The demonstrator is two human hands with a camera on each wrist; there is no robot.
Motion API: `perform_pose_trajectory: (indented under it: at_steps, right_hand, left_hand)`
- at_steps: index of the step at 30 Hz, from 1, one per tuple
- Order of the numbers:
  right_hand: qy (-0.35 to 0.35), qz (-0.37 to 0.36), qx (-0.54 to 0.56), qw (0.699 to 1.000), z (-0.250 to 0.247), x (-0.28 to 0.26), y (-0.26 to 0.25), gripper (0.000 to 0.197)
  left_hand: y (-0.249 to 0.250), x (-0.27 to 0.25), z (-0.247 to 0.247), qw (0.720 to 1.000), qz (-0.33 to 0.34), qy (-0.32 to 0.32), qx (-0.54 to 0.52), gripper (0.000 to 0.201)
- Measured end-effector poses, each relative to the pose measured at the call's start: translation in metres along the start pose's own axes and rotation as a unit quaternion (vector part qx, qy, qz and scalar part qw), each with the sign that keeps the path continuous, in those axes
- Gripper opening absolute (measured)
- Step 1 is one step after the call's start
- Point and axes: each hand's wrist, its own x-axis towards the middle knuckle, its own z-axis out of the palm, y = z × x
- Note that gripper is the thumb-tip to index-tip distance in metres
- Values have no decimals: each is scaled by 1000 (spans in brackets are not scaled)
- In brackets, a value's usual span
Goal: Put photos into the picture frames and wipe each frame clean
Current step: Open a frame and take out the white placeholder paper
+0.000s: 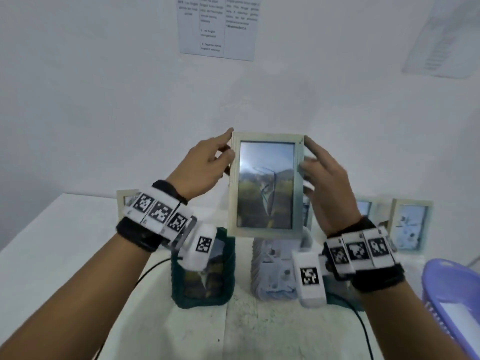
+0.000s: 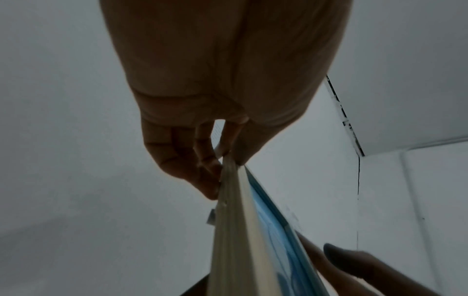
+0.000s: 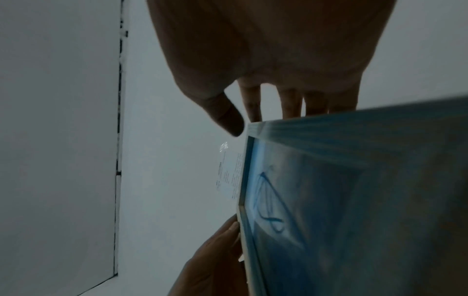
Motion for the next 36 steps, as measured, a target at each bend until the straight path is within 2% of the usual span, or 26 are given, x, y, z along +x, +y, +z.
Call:
perform_pose_trajectory:
  at_steps: [2, 4, 6, 8, 13, 18, 22, 24, 27, 29, 31, 33, 35, 36]
  right_hand:
    - [-69, 34, 38, 996, -20, -34, 8, 50]
    - [-94, 65, 59, 992, -39, -68, 24, 61]
    - [-89, 82, 39, 992, -56, -101, 42, 70]
    - [-64, 96, 17, 993, -71, -130, 57, 71]
    - [-15, 162, 55, 985, -105, -184, 84, 61]
    - [13, 233, 86, 969, -127, -216, 105, 53]
    - [23, 258, 84, 962, -135, -230, 111, 39]
    - [0, 260, 104, 960, -136, -234, 111, 36]
    - [-55, 275, 113, 953, -134, -240, 110, 41]
    - [-68, 292, 125, 946, -132, -242, 111, 44]
    - [-51, 297, 125, 945, -129, -244, 117, 37]
    - [-31, 302, 68, 951, -125, -243, 123, 28]
    - [-27, 314, 14, 949, -124, -243, 130, 26]
    - [-25, 318, 7, 948, -124, -242, 132, 25]
  left_hand:
    - [6, -25, 18, 1000, -11, -11, -21, 49]
    - [8, -51, 41, 999, -22, -25, -27, 48]
    - [3, -74, 71, 998, -39, -35, -29, 48]
    - [-4, -98, 103, 997, -62, -44, -28, 47]
    - [-9, -150, 167, 993, -79, -67, -51, 39]
    - [0, -190, 204, 985, -159, -60, -27, 46]
    - [26, -217, 226, 977, -182, -60, -97, 49]
    - [34, -224, 237, 971, -182, -66, -141, 61]
    - [31, -229, 255, 956, -189, -57, -218, 89]
    - [27, -229, 260, 938, -235, -46, -252, 109]
    - [22, -231, 260, 915, -292, -38, -276, 121]
    - [17, -232, 259, 895, -308, -26, -321, 116]
    - [15, -234, 257, 879, -309, -19, -363, 101]
    - [14, -236, 255, 880, -304, -13, -366, 90]
